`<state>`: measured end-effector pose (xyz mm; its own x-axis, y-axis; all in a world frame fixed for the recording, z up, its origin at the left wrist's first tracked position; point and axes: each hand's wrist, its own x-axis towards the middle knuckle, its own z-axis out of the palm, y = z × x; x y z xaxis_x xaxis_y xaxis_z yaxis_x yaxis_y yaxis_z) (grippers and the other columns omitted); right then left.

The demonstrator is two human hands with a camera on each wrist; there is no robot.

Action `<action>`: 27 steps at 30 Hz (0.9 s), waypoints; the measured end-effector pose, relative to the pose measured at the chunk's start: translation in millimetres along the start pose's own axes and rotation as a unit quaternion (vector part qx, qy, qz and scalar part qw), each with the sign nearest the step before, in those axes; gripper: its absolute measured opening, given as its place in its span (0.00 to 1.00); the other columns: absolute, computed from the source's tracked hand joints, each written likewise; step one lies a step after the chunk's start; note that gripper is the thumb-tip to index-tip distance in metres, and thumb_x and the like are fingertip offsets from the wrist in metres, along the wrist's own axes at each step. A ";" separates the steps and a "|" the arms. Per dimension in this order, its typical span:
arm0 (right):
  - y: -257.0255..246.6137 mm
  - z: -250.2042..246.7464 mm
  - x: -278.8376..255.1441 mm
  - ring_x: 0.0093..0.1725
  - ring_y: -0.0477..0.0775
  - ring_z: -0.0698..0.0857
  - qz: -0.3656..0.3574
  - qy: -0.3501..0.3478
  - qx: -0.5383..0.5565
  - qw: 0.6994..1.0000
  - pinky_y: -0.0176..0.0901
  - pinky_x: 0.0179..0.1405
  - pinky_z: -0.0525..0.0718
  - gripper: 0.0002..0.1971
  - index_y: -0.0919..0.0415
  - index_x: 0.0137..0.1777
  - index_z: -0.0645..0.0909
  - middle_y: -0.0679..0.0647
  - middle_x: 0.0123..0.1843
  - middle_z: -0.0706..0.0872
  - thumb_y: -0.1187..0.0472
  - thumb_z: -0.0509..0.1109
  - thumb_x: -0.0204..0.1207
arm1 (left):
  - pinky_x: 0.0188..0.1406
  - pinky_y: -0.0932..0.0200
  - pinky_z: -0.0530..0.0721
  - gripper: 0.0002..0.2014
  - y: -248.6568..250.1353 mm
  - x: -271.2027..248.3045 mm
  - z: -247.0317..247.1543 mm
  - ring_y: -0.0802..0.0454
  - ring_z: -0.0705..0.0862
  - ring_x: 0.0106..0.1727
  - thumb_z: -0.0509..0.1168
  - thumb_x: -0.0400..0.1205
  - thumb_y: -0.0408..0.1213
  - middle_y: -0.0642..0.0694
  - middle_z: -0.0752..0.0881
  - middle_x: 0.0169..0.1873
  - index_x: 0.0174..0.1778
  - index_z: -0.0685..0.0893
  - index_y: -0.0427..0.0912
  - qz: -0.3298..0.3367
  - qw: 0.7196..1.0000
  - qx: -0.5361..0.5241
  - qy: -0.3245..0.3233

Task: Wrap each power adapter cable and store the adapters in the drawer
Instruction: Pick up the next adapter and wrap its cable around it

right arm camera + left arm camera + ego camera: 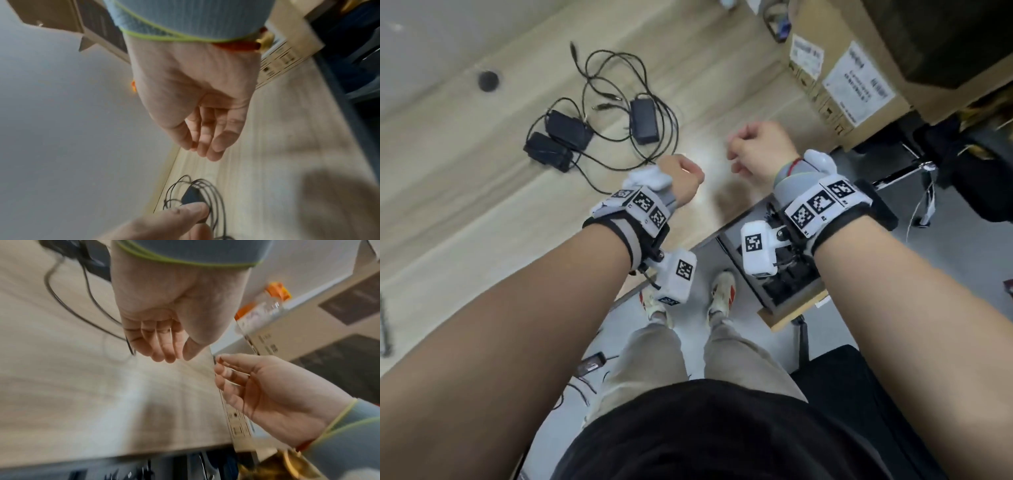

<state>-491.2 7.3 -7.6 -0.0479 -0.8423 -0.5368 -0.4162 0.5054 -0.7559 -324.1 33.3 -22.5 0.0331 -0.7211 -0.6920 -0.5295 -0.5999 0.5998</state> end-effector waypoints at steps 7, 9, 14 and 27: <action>-50.0 81.7 13.6 0.27 0.51 0.85 -0.022 -0.078 -0.045 0.996 0.41 0.29 0.85 0.05 0.59 0.43 0.84 0.53 0.36 0.85 0.66 0.67 0.75 | 0.49 0.54 0.87 0.16 -59.3 18.9 -97.5 0.49 0.86 0.44 0.72 0.75 0.44 0.48 0.87 0.43 0.59 0.82 0.50 -0.076 0.983 0.007 0.167; -53.9 109.6 21.7 0.27 0.55 0.86 -0.018 -0.094 -0.067 0.993 0.48 0.33 0.88 0.05 0.59 0.43 0.85 0.54 0.35 0.86 0.65 0.67 0.74 | 0.55 0.50 0.85 0.27 -77.5 24.2 -124.7 0.47 0.84 0.50 0.73 0.73 0.50 0.48 0.84 0.51 0.68 0.76 0.50 -0.106 0.976 0.050 0.185; -58.5 171.9 37.3 0.41 0.60 0.91 -0.032 -0.140 -0.114 0.983 0.56 0.50 0.91 0.05 0.50 0.36 0.86 0.54 0.38 0.90 0.57 0.69 0.72 | 0.52 0.50 0.86 0.39 -112.7 47.4 -167.1 0.47 0.83 0.49 0.74 0.68 0.47 0.45 0.83 0.55 0.75 0.67 0.48 -0.118 0.963 0.061 0.234; -68.0 229.8 55.8 0.53 0.51 0.82 -0.060 -0.197 -0.198 0.958 0.33 0.51 0.71 0.22 0.42 0.72 0.78 0.51 0.56 0.88 0.57 0.68 0.77 | 0.42 0.52 0.65 0.36 -110.5 78.1 -202.1 0.43 0.70 0.65 0.76 0.66 0.39 0.44 0.68 0.66 0.70 0.72 0.59 -0.084 0.909 0.376 0.161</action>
<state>-256.9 -31.0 -72.3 0.3366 -0.7145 -0.6133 -0.7124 0.2327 -0.6621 -91.8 -26.8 -61.6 0.3492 -0.7775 -0.5231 -0.9193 -0.3923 -0.0305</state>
